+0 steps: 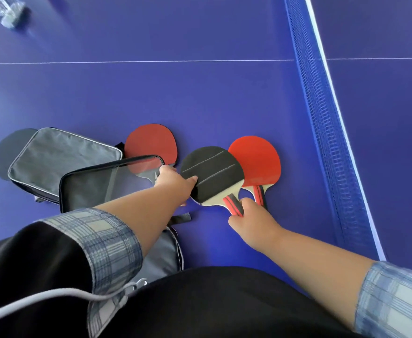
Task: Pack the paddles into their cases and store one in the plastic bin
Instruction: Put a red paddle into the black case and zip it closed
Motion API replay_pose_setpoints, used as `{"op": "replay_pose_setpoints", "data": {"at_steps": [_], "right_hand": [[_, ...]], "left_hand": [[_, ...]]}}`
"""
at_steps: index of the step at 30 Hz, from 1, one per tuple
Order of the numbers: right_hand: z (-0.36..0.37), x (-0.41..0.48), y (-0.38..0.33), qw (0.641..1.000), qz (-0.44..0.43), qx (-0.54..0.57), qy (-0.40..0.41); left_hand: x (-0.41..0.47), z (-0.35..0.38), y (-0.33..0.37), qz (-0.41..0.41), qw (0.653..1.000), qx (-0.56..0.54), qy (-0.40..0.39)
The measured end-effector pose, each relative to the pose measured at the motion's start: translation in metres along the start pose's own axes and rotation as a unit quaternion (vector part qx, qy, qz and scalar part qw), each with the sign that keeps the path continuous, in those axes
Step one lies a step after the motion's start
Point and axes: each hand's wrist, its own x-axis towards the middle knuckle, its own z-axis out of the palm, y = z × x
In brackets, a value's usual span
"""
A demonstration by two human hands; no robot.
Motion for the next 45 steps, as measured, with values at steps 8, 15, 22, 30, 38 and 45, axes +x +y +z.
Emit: {"op": "replay_pose_setpoints", "data": {"at_steps": [8, 15, 22, 30, 38, 45], "right_hand": [[-0.004, -0.024, -0.002, 0.996, -0.062, -0.061, 0.0], [0.045, -0.025, -0.041, 0.99, -0.138, -0.039, 0.006], [0.126, -0.032, -0.074, 0.974, -0.035, 0.225, 0.021], [0.203, -0.057, -0.078, 0.988, 0.007, 0.134, 0.082], [0.203, -0.066, -0.072, 0.987, 0.015, 0.031, 0.157], [0.21, -0.063, -0.075, 0.989, 0.028, -0.021, 0.144]], "left_hand": [[-0.011, -0.044, -0.014, 0.146, 0.987, -0.058, 0.014], [-0.017, -0.124, -0.092, 0.09, 0.985, -0.147, -0.009], [-0.04, -0.207, -0.172, -0.007, 0.981, -0.147, -0.129], [-0.037, -0.231, -0.247, 0.005, 0.99, 0.027, -0.135], [-0.024, -0.213, -0.265, 0.03, 0.978, 0.122, -0.169], [-0.013, -0.206, -0.267, 0.093, 0.943, 0.291, -0.135]]}}
